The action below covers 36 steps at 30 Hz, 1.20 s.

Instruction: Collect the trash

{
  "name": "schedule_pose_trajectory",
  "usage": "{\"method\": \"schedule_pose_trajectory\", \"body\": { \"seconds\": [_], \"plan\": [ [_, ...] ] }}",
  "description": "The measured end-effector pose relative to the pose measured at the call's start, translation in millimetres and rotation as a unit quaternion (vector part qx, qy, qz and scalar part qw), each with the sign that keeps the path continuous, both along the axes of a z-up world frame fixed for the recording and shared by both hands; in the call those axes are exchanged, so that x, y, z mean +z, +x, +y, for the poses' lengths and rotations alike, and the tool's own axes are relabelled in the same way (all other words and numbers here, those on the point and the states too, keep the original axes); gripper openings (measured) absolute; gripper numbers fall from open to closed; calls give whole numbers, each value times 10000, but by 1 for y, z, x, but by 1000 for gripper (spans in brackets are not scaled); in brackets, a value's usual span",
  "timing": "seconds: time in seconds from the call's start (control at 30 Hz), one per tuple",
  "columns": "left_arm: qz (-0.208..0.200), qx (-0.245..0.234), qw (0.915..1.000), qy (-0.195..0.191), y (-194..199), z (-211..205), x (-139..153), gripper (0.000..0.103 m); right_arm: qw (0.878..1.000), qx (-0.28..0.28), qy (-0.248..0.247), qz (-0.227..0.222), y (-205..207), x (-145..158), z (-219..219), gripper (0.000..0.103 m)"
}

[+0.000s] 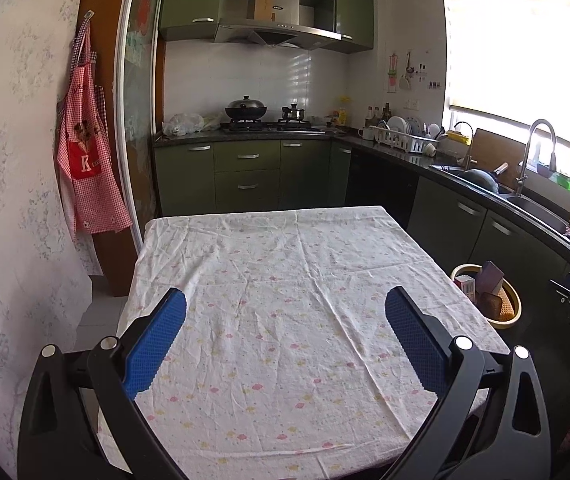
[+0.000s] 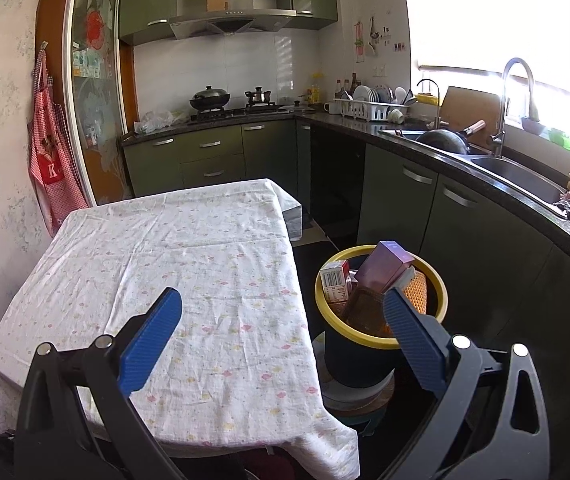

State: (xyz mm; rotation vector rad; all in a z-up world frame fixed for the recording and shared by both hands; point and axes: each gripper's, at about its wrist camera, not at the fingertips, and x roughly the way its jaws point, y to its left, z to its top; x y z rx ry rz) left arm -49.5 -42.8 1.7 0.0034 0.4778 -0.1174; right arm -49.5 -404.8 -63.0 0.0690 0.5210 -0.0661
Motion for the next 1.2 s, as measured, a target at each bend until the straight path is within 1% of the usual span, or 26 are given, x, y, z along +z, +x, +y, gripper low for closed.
{"method": "schedule_pose_trajectory", "body": {
  "seconds": [1.2],
  "plan": [
    [36, 37, 10000, 56, 4, 4, 0, 98, 10000, 17, -63, 28, 9, 3, 4, 96]
  ]
}}
